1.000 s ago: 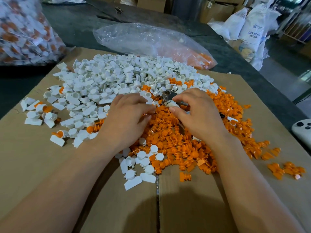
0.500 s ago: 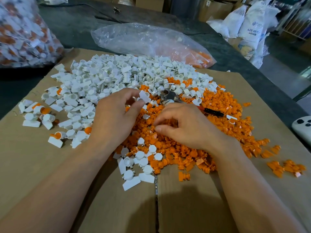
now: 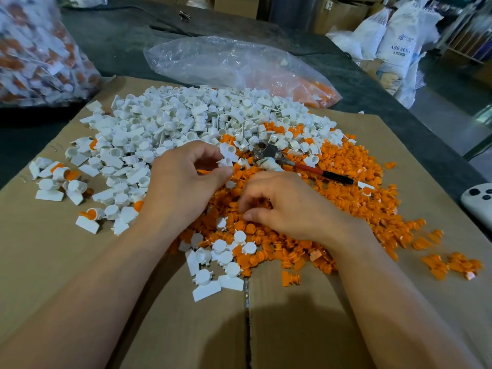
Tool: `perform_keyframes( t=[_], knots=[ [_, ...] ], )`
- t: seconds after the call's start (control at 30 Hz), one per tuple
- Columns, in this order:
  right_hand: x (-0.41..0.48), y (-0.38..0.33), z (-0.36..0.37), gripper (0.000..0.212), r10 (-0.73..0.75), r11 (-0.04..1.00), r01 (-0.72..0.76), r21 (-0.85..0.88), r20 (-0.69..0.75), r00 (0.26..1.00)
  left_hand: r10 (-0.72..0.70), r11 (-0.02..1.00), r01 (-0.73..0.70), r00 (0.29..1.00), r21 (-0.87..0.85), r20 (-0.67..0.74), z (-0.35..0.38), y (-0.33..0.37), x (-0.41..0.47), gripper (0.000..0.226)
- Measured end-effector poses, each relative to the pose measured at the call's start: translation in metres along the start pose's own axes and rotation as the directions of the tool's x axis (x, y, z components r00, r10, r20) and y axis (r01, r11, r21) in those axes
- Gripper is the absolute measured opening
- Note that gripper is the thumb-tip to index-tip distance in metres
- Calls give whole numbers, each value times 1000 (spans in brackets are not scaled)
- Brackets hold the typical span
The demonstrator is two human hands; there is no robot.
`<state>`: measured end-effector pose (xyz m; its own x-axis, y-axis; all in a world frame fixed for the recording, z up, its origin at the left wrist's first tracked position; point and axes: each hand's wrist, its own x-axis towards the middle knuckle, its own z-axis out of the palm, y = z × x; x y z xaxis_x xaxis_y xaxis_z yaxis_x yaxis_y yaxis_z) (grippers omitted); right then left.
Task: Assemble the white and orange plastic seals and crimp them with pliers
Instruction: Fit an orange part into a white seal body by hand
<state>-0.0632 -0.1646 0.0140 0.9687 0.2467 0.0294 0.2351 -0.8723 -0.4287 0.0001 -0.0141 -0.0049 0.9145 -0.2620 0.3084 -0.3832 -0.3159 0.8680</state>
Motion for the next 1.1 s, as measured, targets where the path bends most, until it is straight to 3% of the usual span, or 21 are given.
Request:
perform_keyframes(
  t=[0.13,0.3,0.6,0.97,1.1],
  knots=[
    [-1,0,0,4,38,998,-35,47,-62,997,-72,995,72,997,-70,4,-1,0,1,27],
    [-3,2,-6,28,175,955,-87,283,-303,937,-131,936,156,987,-315,98,-3,5,1,35],
    [-3,-2,-5,31,170,903,67,425,-495,852,-73,895,181,961,-407,266,-4,9,-2,39],
    [-3,-5,-3,32,75,920,113,376,-452,889,-54,894,196,940,-404,337,-5,11,-3,37],
    [-4,-4,-5,21,32,936,127,328,-438,898,-60,857,236,928,-457,367,-4,9,-5,37]
  ],
)
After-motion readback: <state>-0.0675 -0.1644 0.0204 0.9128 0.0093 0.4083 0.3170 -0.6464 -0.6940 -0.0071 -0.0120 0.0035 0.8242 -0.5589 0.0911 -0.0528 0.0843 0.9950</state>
